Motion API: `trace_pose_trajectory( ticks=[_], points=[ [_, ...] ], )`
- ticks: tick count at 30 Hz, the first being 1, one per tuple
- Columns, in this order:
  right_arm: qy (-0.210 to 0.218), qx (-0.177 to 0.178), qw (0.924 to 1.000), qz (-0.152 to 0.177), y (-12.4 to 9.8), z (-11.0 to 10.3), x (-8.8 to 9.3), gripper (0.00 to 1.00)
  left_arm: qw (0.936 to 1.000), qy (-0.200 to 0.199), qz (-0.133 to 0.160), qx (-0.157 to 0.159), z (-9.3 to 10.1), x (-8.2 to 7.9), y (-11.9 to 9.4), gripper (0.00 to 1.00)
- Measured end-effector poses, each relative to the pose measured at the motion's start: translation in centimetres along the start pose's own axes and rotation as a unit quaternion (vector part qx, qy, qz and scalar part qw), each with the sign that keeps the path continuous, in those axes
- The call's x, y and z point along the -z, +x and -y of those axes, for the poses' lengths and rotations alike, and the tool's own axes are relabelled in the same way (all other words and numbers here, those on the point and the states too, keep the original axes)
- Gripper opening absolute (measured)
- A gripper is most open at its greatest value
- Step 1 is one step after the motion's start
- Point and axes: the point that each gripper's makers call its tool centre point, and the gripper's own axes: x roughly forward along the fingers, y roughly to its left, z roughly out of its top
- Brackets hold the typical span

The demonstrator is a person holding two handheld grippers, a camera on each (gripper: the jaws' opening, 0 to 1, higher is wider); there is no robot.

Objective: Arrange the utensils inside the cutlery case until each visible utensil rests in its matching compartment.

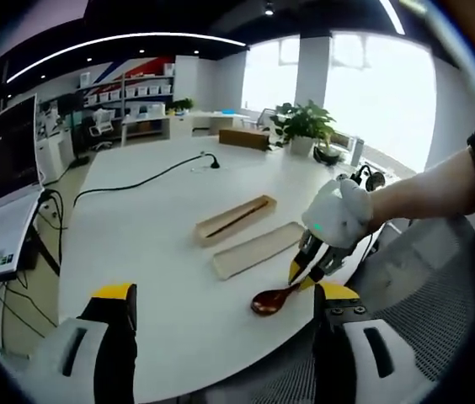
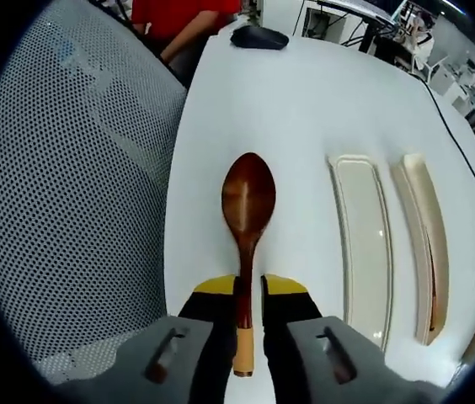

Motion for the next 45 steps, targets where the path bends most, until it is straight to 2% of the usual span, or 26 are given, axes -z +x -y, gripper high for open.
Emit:
trace_pose_trajectory(
  ticks=[5, 9, 17, 20, 24, 29, 38, 40, 45],
  points=[
    [0.027, -0.008, 0.9996, -0.003, 0.13, 0.13, -0.21, 0.02, 1.0000, 0.002, -0.002, 0.001, 0.07, 0.08, -0.01, 0.89],
    [0.008, -0.007, 0.9999, 0.003, 0.09, -0.08, -0.17, 0.01, 1.0000, 0.003, -0.003, 0.002, 0.11, 0.12, -0.04, 0.89],
    [0.035, -0.010, 0.9992, 0.014, 0.05, 0.05, -0.19, 0.01, 1.0000, -0.001, -0.003, 0.005, 0.23, 0.15, -0.05, 0.89],
    [0.046, -0.013, 0.9987, 0.015, 0.10, 0.08, -0.27, 0.01, 0.9998, 0.015, -0.011, 0.009, 0.42, 0.24, 0.12, 0.89],
    [0.033, -0.004, 0.9994, 0.009, 0.08, -0.10, -0.32, 0.01, 1.0000, -0.008, -0.002, 0.002, -0.07, 0.18, -0.12, 0.89],
    [0.031, 0.000, 0.9995, 0.010, 0.07, -0.05, -0.33, 0.01, 0.9999, 0.007, -0.008, 0.005, 0.20, 0.28, 0.03, 0.89],
    [0.026, 0.012, 0.9996, 0.005, 0.06, -0.10, -0.30, 0.02, 1.0000, 0.005, 0.007, 0.004, 0.24, -0.38, -0.14, 0.90],
    [0.030, 0.014, 0.9994, 0.005, 0.05, -0.11, -0.33, 0.02, 0.9999, 0.014, 0.003, 0.002, 0.26, -0.26, -0.15, 0.89],
    [0.034, 0.020, 0.9992, 0.008, 0.03, -0.08, -0.39, 0.02, 0.9999, 0.008, 0.008, -0.002, 0.07, -0.40, -0.28, 0.89]
  ],
)
